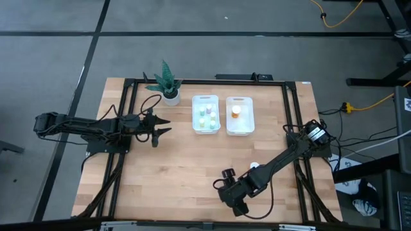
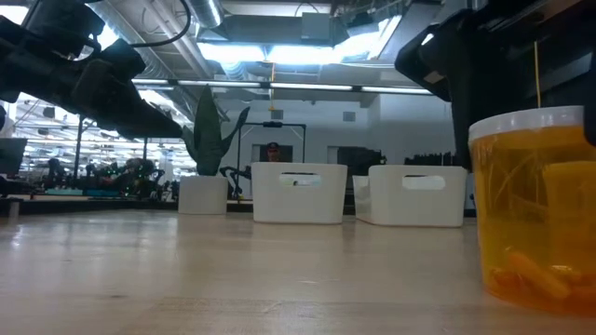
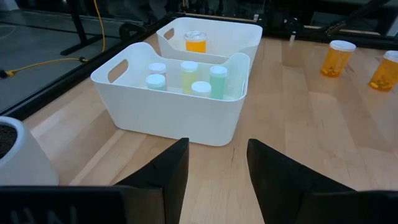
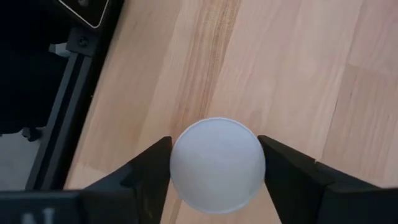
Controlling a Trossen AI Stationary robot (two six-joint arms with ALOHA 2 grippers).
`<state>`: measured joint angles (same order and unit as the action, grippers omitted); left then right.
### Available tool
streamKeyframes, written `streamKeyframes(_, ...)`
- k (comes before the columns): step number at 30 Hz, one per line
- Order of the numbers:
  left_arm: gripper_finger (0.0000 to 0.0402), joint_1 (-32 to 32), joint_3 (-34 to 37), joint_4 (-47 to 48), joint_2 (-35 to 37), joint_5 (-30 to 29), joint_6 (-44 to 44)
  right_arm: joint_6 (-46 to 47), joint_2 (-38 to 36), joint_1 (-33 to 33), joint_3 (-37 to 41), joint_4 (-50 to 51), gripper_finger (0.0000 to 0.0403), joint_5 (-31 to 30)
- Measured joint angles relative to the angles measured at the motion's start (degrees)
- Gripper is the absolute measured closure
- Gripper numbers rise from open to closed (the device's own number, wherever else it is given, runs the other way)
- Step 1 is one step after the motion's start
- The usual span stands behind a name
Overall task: Pick and place medicine bottles into bin by pill shape (circle, oval)
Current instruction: Put the orange pill bottle into the right white bin
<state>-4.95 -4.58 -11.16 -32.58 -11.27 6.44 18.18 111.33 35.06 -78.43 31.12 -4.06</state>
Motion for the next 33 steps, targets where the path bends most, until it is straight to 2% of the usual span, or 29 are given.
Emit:
streamKeyframes(3,0.0247,-0.01,0.00,0.00,0.01,-0.01,0.00,1.24,0.00,-0.03,0.00,-0.05,0.0193,0.02)
streamKeyframes(14,0.0246,-0.02,0.00,0.00,0.02,-0.02,0.00,9.05,-0.23,-0.84,-1.50,0.88,0.0193,-0.71)
streamKeyframes(23,0.0246,-0.01,0.00,-0.01,0.01,-0.01,0.00,7.31,-4.61,-3.54,-8.97,13.93,0.0193,-1.56)
streamKeyframes(26,0.0247,0.00,0.00,0.00,0.02,0.00,0.00,6.73,-6.95,-4.51,-12.18,20.49,0.0193,-4.47)
streamKeyframes(33,0.0247,-0.01,0.00,0.00,0.02,-0.02,0.00,5.53,-13.30,-8.62,-18.23,35.42,0.0193,-16.54)
